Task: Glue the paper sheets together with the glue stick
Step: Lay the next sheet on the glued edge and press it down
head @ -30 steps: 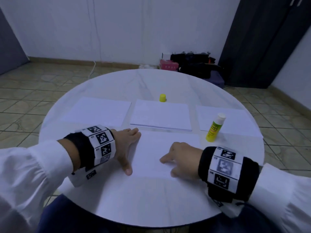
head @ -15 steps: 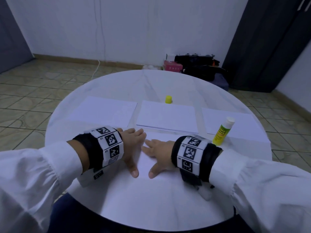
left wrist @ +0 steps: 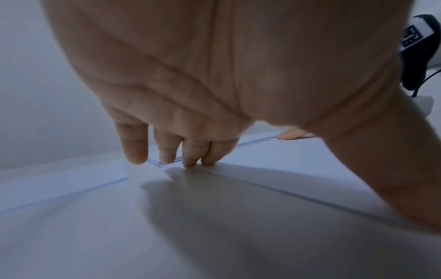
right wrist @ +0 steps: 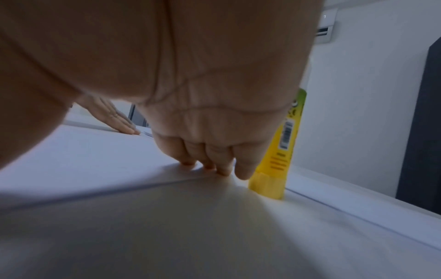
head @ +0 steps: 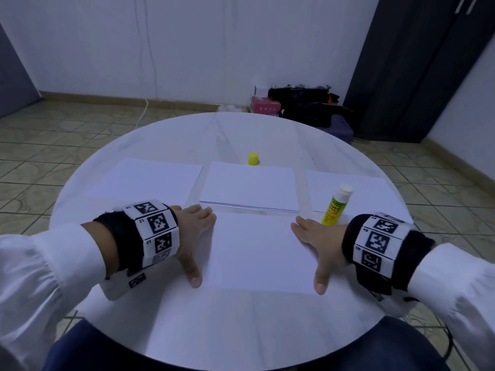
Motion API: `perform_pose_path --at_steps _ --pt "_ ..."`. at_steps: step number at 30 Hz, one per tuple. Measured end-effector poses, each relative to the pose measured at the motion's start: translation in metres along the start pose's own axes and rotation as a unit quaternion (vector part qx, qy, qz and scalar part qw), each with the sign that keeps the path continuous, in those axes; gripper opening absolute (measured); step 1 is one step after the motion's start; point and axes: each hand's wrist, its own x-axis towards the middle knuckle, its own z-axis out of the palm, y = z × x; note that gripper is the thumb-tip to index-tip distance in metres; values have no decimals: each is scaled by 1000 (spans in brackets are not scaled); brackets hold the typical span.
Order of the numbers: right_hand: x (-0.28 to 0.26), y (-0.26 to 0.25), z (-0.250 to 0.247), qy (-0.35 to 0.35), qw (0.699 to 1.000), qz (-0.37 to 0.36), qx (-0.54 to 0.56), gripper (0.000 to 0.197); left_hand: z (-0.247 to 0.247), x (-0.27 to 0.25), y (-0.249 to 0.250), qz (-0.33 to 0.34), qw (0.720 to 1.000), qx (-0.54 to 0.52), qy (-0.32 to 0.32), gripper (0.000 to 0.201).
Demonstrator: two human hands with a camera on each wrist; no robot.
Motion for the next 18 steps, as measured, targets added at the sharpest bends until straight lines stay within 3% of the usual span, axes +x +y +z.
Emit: perform_pose_path --at_steps 6,13,18 --pt "3 -7 -2 29 999 9 -33 121 -17 10 38 32 999 -29 0 139" --pt "7 -6 2 48 998 7 -34 124 -48 31 115 83 994 -38 55 136" --pt "7 -5 3 48 998 8 -32 126 -45 32 111 66 995 -44 57 137"
